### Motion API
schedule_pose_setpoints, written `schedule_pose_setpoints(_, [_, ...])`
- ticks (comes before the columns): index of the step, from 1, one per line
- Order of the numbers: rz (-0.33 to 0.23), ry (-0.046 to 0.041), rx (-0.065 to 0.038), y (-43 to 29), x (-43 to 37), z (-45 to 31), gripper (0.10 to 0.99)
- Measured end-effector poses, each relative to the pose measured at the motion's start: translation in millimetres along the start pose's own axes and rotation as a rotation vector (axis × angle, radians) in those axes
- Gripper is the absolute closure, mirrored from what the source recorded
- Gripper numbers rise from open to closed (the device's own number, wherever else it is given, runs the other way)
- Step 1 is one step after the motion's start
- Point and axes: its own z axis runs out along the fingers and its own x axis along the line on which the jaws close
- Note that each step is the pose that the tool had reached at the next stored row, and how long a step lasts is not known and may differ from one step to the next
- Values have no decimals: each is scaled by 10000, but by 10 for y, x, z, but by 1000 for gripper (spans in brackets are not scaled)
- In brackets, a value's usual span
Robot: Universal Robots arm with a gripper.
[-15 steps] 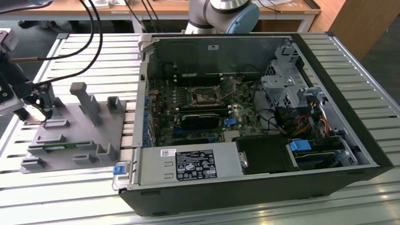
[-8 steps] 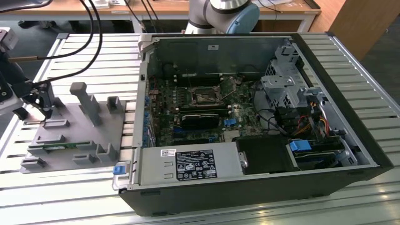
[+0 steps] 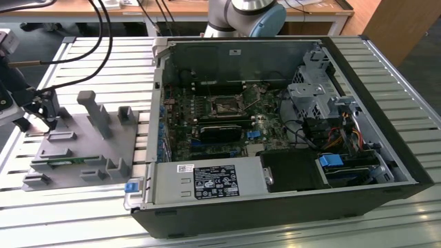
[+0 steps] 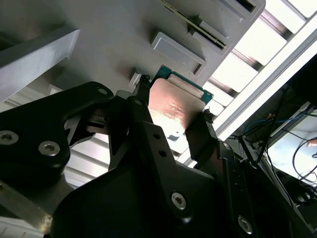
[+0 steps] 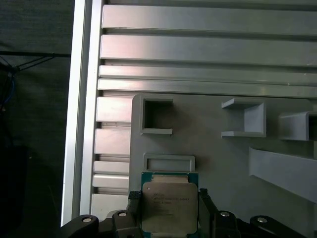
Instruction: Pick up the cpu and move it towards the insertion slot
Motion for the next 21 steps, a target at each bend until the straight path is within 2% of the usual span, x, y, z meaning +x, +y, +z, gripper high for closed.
schedule_pose_setpoints(21, [2,0,0,4,1,-59,545])
